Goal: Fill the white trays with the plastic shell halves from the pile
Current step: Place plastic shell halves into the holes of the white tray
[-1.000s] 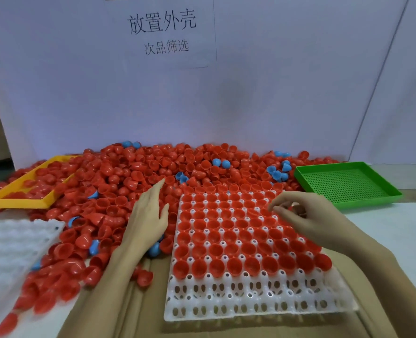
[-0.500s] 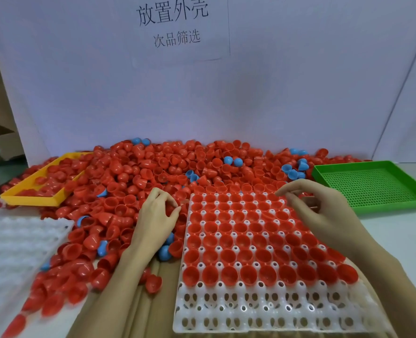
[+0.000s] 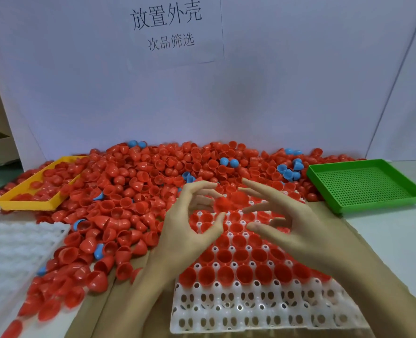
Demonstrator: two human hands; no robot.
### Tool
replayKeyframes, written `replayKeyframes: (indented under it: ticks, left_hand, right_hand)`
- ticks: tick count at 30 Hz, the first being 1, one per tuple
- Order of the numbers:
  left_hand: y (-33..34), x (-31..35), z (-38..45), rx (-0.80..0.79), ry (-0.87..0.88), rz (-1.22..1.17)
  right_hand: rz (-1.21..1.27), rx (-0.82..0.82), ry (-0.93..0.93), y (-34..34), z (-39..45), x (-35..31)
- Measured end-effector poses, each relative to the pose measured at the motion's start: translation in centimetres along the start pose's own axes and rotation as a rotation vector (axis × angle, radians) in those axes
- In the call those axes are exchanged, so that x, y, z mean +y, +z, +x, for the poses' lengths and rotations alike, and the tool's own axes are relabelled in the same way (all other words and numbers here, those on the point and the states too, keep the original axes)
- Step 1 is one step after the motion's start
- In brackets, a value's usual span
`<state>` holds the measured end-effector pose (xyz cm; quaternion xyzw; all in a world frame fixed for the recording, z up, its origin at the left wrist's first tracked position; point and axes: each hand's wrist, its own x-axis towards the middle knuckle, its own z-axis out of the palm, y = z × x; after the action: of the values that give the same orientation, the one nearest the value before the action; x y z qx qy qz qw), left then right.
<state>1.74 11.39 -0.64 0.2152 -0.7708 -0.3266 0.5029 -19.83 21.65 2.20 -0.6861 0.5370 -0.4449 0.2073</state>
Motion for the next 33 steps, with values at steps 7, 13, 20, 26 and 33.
replayKeyframes:
  ticks: [7, 13, 20, 26, 33]
  left_hand:
    - [0.6, 0.9, -0.3, -0.056, 0.056, 0.068]
    - [0.7, 1.2, -0.4, -0.033, -0.022, -0.031]
    - [0.8, 1.5, -0.3, -0.001, -0.029, -0.071]
    - [0.8, 1.0, -0.2, -0.123, -0.207, -0.167]
    - [1.4, 0.8, -0.4, -0.238, -0.424, -0.461]
  right_hand:
    - [0.032, 0.201, -0.095, 1.7, 0.0, 0.7]
    - [0.033, 0.186, -0.107, 2.0, 0.1, 1.2]
    - [0.032, 0.178, -0.079, 2.1, 0.0, 1.4]
    - [0.144, 0.165, -0.096, 2.4, -0.1, 0.9]
    - [0.039, 0.172, -0.170, 2.9, 0.0, 0.5]
